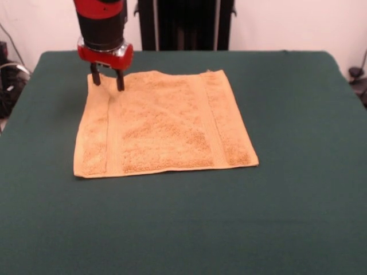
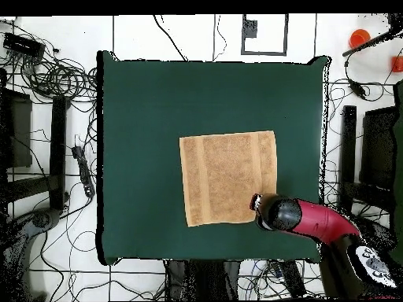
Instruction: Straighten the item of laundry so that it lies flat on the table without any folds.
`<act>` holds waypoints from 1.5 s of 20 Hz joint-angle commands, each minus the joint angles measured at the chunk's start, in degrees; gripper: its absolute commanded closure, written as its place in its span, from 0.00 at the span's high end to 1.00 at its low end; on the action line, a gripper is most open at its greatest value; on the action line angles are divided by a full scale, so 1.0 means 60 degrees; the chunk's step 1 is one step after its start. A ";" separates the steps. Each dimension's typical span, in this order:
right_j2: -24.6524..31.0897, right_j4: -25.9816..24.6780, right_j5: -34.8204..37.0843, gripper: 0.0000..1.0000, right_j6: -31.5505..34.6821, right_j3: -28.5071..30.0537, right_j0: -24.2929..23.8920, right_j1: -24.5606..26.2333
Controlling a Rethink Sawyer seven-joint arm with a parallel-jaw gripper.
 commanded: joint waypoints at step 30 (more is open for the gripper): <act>0.1124 0.0393 0.0120 1.00 0.0628 0.0351 0.0491 -0.0111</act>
